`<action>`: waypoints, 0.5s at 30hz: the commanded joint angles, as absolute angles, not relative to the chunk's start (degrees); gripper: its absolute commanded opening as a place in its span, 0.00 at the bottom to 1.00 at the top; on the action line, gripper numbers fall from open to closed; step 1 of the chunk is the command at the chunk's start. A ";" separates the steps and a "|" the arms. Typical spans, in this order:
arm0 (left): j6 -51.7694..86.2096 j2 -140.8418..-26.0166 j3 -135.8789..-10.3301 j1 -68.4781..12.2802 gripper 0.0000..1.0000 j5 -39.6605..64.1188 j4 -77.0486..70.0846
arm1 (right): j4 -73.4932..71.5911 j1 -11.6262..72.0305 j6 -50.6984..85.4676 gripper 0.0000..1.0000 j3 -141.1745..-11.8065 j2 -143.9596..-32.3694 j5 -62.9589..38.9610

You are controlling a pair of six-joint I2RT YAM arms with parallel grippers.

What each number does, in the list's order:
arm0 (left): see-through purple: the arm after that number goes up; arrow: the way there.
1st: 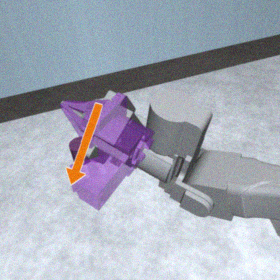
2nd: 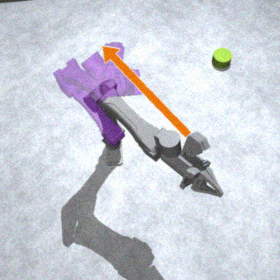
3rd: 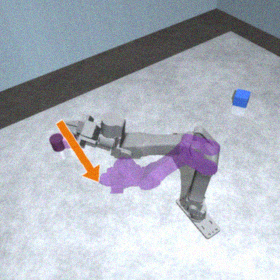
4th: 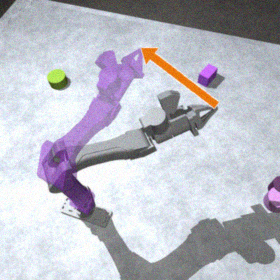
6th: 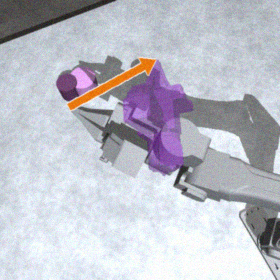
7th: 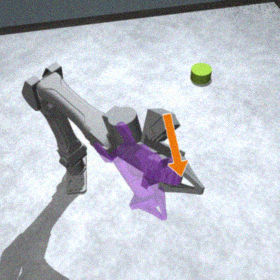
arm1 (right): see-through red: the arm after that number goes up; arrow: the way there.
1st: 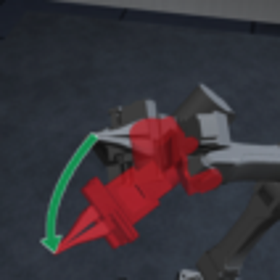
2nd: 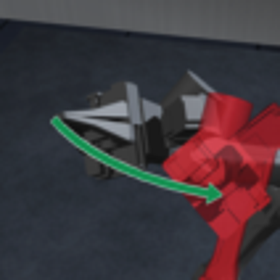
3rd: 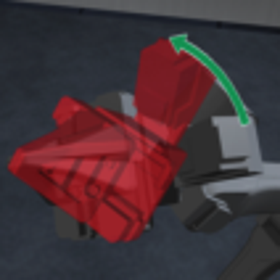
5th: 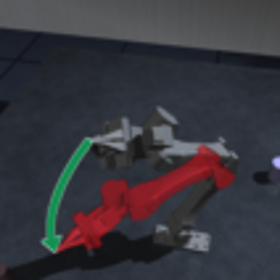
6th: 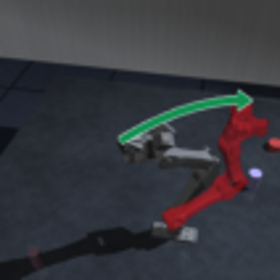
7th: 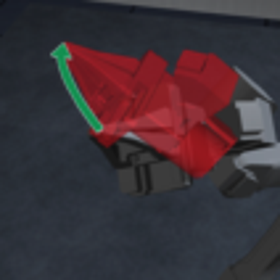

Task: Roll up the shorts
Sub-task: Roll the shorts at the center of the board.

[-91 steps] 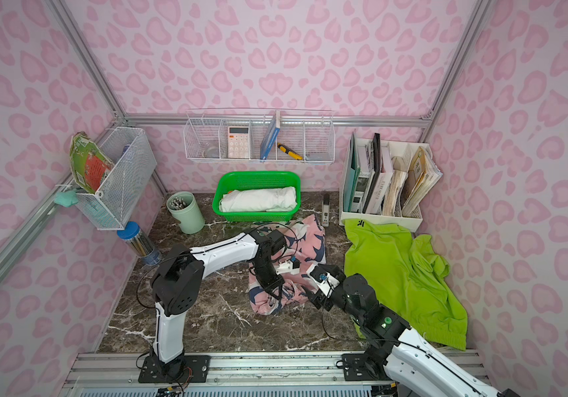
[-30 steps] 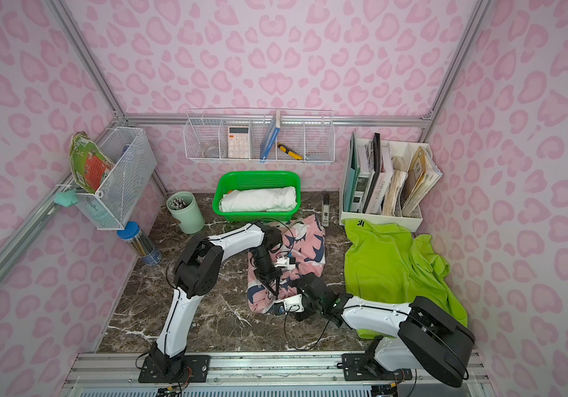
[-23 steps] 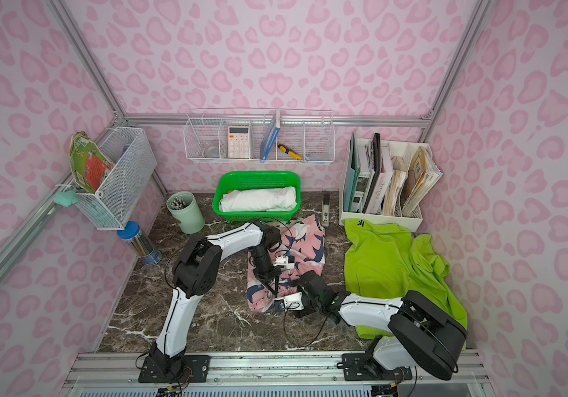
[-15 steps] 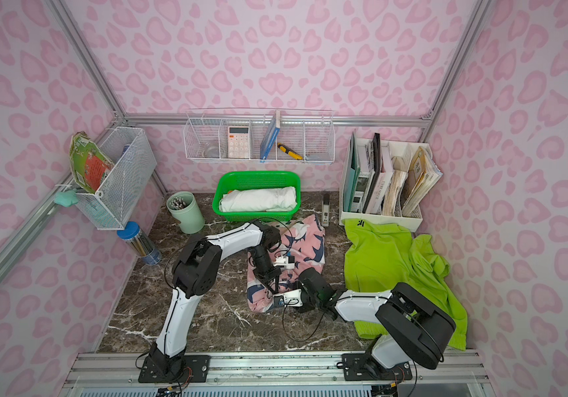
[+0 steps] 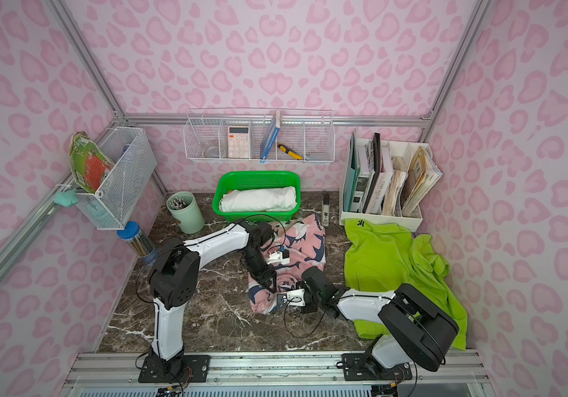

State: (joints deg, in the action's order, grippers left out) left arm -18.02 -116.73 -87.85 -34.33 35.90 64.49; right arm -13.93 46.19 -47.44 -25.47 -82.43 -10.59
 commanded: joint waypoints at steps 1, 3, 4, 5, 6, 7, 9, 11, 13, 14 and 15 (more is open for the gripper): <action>-16.21 -113.60 -85.43 -33.79 0.46 33.36 62.13 | -8.22 45.05 -43.71 0.00 -26.64 -81.38 -13.04; -15.06 -110.65 -82.89 -32.95 0.46 32.42 60.73 | -6.05 43.55 -41.86 0.00 -27.56 -80.14 -14.18; -14.44 -108.81 -80.74 -32.47 0.46 31.92 59.96 | -4.98 42.83 -40.91 0.00 -28.00 -79.59 -14.79; -13.85 -107.08 -79.51 -31.94 0.46 31.85 59.22 | -3.99 42.28 -40.34 0.00 -28.21 -79.10 -15.31; -12.89 -105.04 -77.87 -31.43 0.46 31.73 57.73 | -2.80 41.79 -39.90 0.00 -28.55 -78.76 -15.81; -12.15 -103.14 -76.32 -30.99 0.46 31.19 56.24 | -1.75 41.48 -39.29 0.00 -29.04 -78.49 -16.23; -11.35 -98.91 -74.14 -30.35 0.46 29.45 54.45 | -0.03 40.34 -38.39 0.00 -29.90 -78.23 -18.36; -10.82 -95.61 -73.03 -29.89 0.46 26.75 53.20 | 1.21 39.46 -37.06 0.00 -30.78 -78.22 -20.81; -10.79 -92.07 -71.73 -29.77 0.45 24.30 51.22 | 3.88 37.78 -35.07 0.00 -32.74 -79.34 -24.71; -10.97 -90.48 -70.86 -29.79 0.45 23.62 49.81 | 5.40 36.78 -34.40 0.00 -34.03 -80.25 -26.45; -11.03 -88.51 -69.74 -29.85 0.44 22.46 47.99 | 7.01 35.93 -33.47 0.00 -35.36 -81.47 -27.46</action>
State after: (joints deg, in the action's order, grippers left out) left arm -11.77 -91.29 -71.18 -29.91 26.55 52.88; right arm 1.83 37.50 -37.39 -33.08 -79.96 -21.30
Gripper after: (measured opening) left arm 0.443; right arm 0.076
